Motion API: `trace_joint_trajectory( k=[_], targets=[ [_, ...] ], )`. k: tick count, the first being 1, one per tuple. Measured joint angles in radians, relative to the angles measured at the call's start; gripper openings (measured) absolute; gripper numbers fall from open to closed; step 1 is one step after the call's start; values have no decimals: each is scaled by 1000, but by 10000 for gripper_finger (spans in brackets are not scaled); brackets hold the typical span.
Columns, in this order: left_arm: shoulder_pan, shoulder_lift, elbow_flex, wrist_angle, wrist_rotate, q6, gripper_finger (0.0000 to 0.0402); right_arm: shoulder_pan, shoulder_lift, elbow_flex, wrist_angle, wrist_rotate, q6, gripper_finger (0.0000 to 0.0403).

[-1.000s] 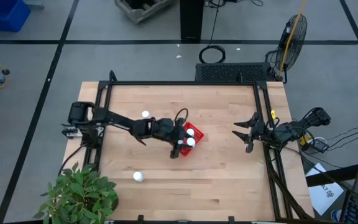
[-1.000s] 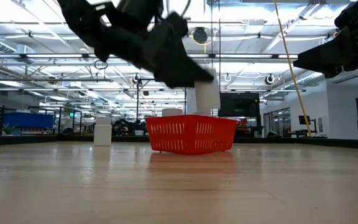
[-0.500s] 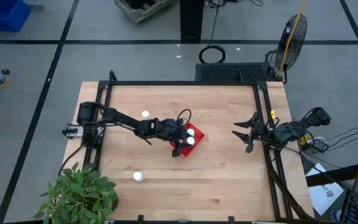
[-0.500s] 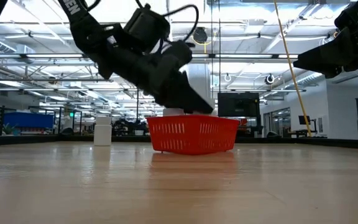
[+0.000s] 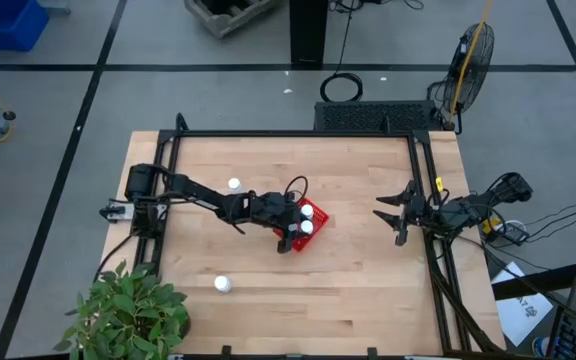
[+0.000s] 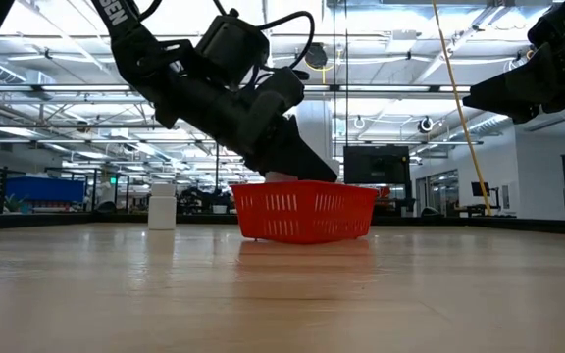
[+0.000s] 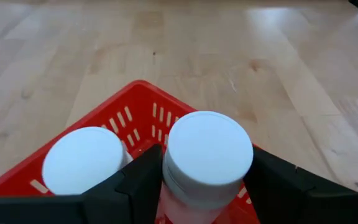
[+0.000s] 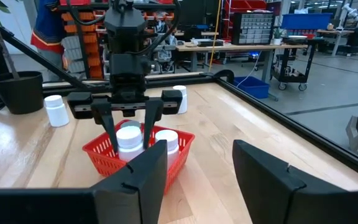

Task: Pick and place pill bottles into a basket
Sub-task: Put the white medicine bottle into the red bin

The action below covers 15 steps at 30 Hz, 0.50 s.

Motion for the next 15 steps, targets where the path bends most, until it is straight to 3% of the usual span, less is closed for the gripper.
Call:
trace_joint_trajectory(
  k=[15],
  targets=[
    [0, -1, 0, 43, -27, 0, 274, 0, 0, 0, 0, 0, 0, 177]
  ],
)
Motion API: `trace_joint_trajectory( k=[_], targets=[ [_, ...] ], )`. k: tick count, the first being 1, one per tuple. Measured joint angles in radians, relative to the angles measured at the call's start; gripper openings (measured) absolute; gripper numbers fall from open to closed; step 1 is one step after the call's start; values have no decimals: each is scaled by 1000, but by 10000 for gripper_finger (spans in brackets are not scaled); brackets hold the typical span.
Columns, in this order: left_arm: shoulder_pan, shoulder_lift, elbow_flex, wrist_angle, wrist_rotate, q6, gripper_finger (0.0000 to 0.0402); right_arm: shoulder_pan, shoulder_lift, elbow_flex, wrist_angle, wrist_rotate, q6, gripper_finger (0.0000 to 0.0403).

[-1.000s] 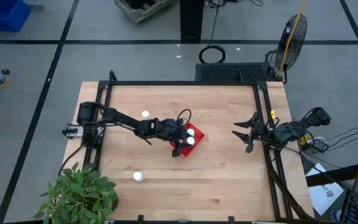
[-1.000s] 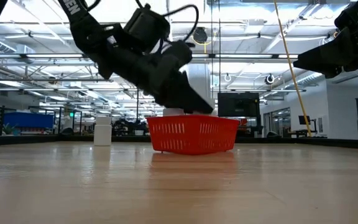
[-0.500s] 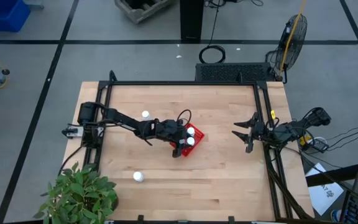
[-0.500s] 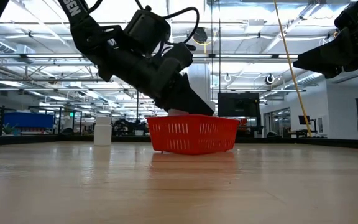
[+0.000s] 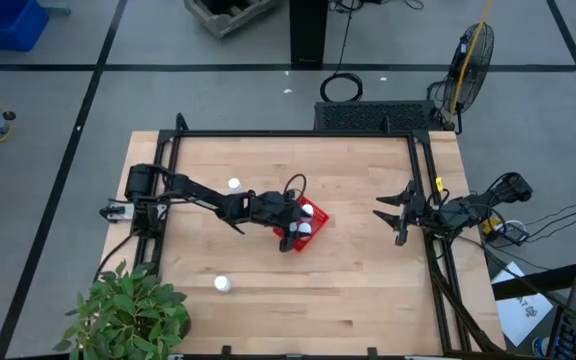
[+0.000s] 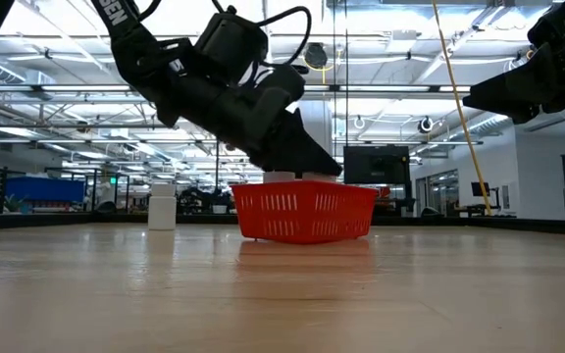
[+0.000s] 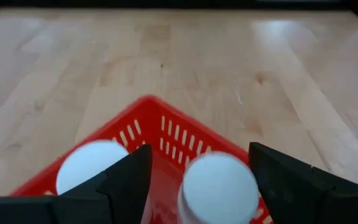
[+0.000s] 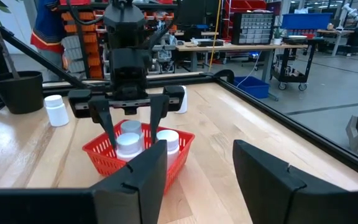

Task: Pick and place pill bottles into a basket
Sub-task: Put the white medicine bottle into the red bin

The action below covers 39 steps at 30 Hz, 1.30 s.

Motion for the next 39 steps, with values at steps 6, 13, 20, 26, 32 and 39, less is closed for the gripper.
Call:
trace_joint_trajectory(
  k=[6, 13, 20, 26, 32, 39],
  targets=[
    [0, -60, 0, -56, -22, 49, 289, 0, 0, 0, 0, 0, 0, 175],
    [-6, -259, -42, -354, -41, 143, 279, 0, 0, -1, 4, 0, 0, 173],
    [51, -525, -296, -291, -75, 96, 284, 0, 0, -1, 5, 0, 0, 177],
    [107, -806, -524, -202, -120, 113, 289, 0, 0, -1, 5, 0, 0, 174],
    [200, -976, -682, -204, -296, 84, 296, 0, 0, -1, 5, 0, 0, 177],
    [307, -1050, -759, -254, -330, 51, 296, 0, 0, -1, 5, 0, 0, 173]
  ],
)
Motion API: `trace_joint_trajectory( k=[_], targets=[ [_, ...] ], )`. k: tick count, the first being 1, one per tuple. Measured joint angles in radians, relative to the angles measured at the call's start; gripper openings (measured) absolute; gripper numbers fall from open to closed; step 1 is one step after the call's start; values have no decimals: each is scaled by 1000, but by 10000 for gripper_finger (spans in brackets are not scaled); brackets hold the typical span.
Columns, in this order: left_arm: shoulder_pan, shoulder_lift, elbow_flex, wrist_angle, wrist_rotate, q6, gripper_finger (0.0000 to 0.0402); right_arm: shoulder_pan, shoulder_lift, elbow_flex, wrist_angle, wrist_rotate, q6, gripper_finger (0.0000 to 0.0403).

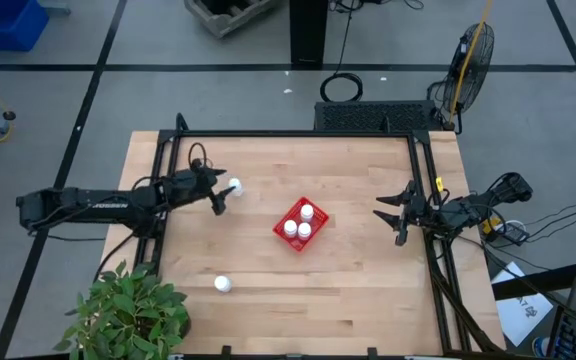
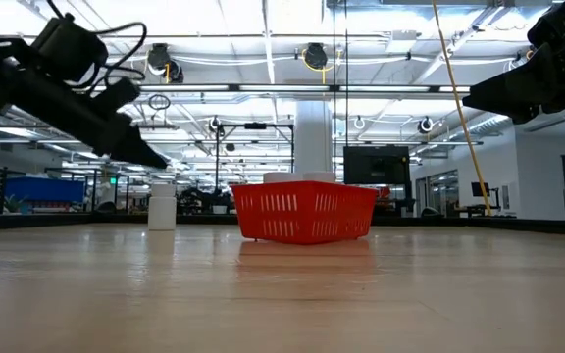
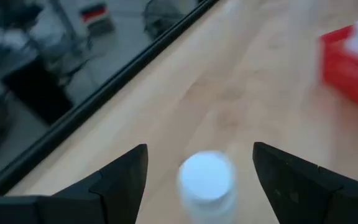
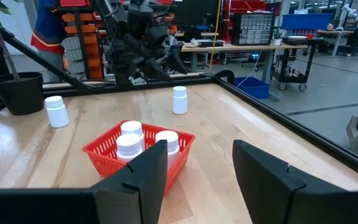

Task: Pick and place pill bottles into a basket
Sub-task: Put the white medicine bottle into the red bin

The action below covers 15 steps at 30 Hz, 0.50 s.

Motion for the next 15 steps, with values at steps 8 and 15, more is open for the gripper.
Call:
trace_joint_trajectory(
  k=[8, 15],
  targets=[
    [57, 1, 0, -12, 127, -40, 296, 0, 0, 0, 0, 0, 0, 176],
    [57, 7, 0, -43, 150, -45, 296, 0, 0, 0, 0, 0, 0, 175]
  ],
)
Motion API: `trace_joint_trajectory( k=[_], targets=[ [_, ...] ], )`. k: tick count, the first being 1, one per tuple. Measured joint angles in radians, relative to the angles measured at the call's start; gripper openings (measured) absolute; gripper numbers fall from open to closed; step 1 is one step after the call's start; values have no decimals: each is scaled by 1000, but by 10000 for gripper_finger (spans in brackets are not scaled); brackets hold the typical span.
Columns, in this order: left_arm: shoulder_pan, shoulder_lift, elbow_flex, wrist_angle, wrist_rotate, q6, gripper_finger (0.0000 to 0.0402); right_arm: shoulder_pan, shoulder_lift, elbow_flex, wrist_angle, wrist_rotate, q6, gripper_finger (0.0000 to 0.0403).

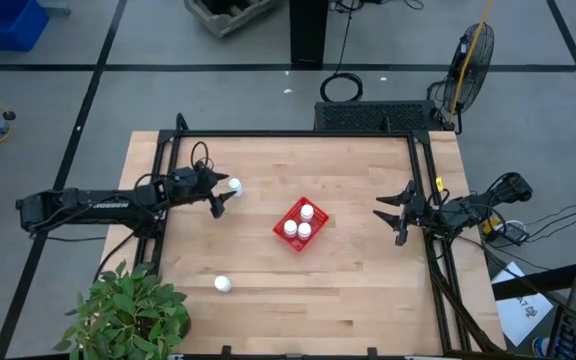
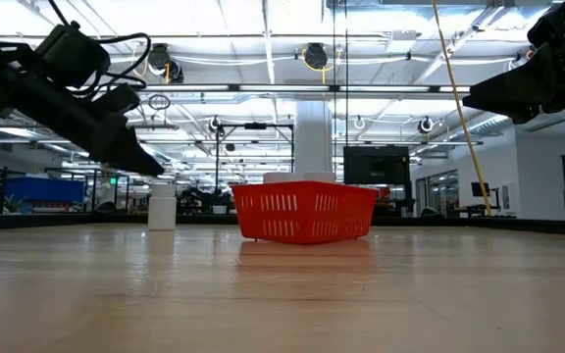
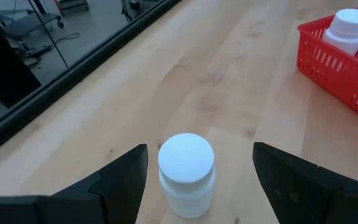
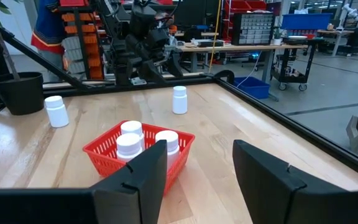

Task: Pick and place pill bottles into a basket
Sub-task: Put the white medicine bottle into the red bin

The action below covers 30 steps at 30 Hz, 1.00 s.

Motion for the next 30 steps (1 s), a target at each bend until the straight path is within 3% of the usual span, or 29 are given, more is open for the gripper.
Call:
trace_joint_trajectory(
  k=[15, 20, 30],
  targets=[
    [27, 4, 0, 5, -9, 35, 296, 0, 0, 0, 0, 0, 0, 174],
    [59, 7, 0, 6, 37, 38, 296, 0, 0, 0, 0, 0, 0, 172],
    [94, 134, 0, 88, 93, 58, 296, 0, 0, 0, 0, 0, 0, 176]
  ],
)
